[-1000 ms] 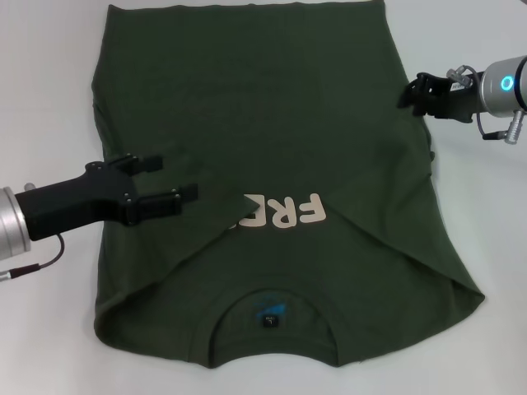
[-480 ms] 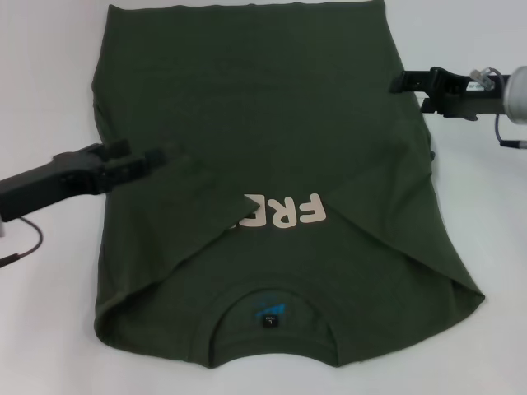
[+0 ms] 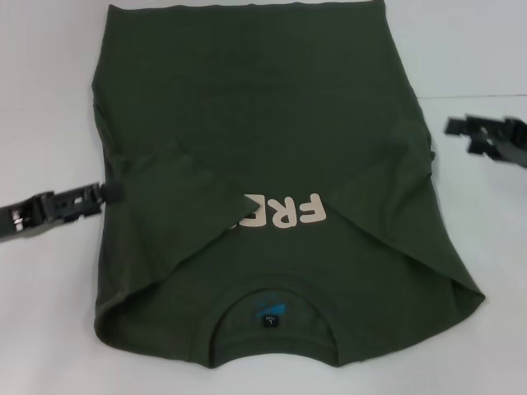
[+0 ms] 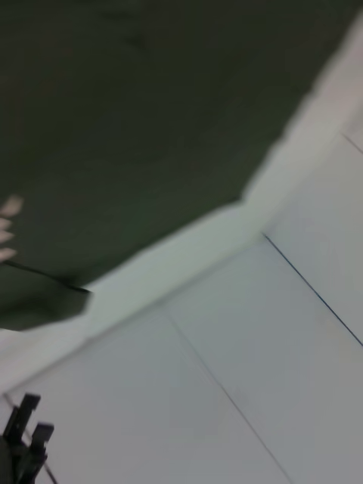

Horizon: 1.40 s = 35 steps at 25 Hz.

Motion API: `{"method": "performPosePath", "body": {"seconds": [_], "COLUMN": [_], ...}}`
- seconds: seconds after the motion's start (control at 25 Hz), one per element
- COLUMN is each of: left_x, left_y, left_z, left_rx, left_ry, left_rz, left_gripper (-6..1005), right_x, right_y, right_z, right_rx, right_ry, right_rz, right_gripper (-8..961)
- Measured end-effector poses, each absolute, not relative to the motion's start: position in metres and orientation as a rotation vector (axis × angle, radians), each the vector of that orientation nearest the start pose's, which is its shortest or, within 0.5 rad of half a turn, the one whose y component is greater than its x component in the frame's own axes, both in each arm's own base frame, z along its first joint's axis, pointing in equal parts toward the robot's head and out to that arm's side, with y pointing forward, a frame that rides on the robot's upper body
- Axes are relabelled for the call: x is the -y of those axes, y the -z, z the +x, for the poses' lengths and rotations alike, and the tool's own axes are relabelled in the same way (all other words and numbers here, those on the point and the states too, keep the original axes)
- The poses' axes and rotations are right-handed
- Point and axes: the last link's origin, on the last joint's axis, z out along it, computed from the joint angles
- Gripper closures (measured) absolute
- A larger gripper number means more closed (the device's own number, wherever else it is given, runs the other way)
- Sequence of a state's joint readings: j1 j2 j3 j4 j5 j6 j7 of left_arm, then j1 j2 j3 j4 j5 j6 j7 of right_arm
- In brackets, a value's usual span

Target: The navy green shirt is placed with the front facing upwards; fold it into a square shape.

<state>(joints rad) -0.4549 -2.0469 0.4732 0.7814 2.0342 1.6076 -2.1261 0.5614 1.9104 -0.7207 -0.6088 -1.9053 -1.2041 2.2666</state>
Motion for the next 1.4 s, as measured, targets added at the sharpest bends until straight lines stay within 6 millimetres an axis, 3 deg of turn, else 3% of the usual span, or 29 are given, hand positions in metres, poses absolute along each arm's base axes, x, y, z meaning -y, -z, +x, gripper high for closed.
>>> {"method": "performPosePath", "body": {"seconds": [0.24, 0.48, 0.96, 1.4], "left_x": [-0.319, -0.317, -0.325, -0.328], "left_y": [-0.069, -0.065, -0.038, -0.036], "left_z": [-0.307, -0.317, -0.308, -0.306], "left_rx": [1.812, 1.929, 1.754, 1.579], "left_ry": [0.690, 0.330, 0.084, -0.013], "left_rz": [-2.233, -2.237, -2.394, -2.434], "left_gripper": [62, 62, 63, 63], "right_x": [-0.355, -0.336, -0.332, -0.333], "right_y": [-0.084, -0.081, -0.072, -0.069], "right_z": [0.339, 0.360, 0.363, 0.360], "right_rx": [-1.724, -1.770, -1.775, -1.759], "right_ry": [-0.691, -0.572, -0.520, -0.536], "right_rz": [-1.982, -1.971, -1.982, -1.995], "right_gripper": [138, 137, 138, 139]}}
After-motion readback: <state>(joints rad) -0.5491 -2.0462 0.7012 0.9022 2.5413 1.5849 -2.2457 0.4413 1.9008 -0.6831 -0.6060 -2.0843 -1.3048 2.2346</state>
